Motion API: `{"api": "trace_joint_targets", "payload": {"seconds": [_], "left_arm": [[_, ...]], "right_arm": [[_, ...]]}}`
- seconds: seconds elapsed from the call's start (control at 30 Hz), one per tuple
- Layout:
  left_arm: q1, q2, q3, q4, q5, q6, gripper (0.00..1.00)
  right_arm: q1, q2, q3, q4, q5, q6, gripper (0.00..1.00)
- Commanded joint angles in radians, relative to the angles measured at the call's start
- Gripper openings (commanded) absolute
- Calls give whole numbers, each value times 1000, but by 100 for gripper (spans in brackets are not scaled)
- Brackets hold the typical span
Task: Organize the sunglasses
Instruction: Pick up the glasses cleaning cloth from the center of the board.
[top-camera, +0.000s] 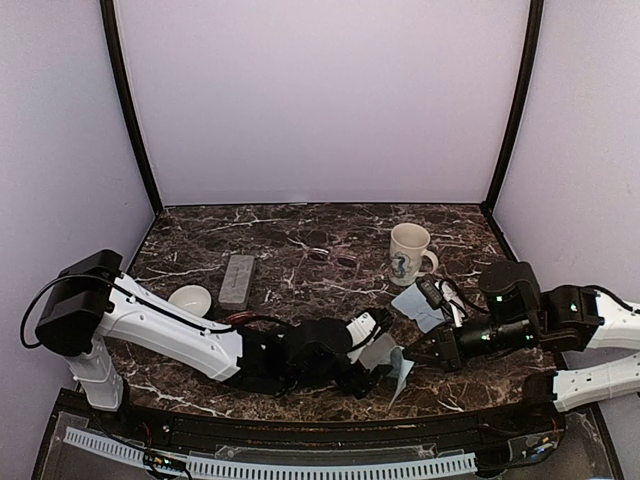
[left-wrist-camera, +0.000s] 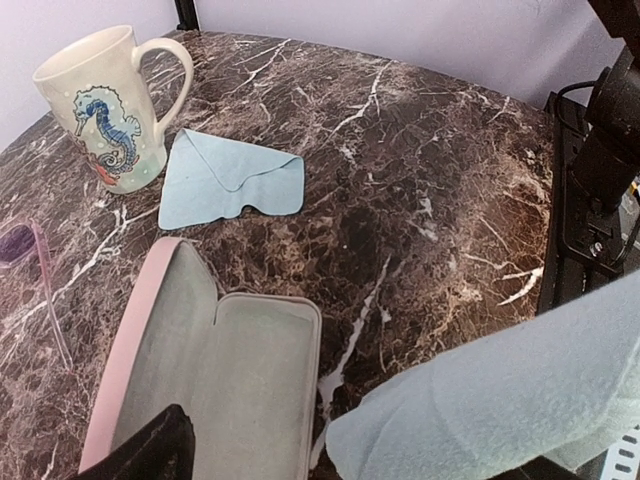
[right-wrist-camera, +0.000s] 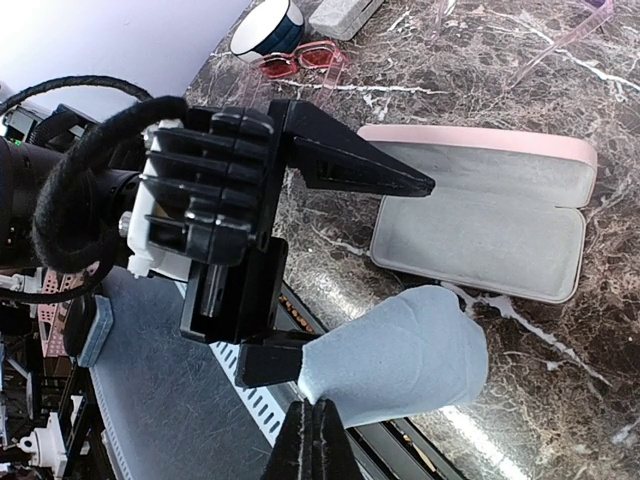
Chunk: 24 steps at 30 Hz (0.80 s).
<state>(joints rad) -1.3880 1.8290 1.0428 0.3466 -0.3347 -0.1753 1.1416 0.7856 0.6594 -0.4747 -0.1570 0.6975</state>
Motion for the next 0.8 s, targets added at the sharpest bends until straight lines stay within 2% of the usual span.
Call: {"api": "trace_joint_targets", "payload": {"seconds": [0.0, 0.2, 0.57, 0.77], "left_arm": [[-5, -48, -10, -6, -27, 14, 84], [-4, -65, -18, -2, -36, 17, 76], [-4, -82, -32, -12, -36, 9, 77], [-4, -78, -34, -21, -32, 6, 74]], "right_arm": [[-5, 1, -9, 24, -3, 8, 0], [-8, -1, -15, 18, -3, 8, 0], [-23, -4, -30, 19, -12, 5, 0], [-28, -4, -32, 19, -16, 4, 0]]}}
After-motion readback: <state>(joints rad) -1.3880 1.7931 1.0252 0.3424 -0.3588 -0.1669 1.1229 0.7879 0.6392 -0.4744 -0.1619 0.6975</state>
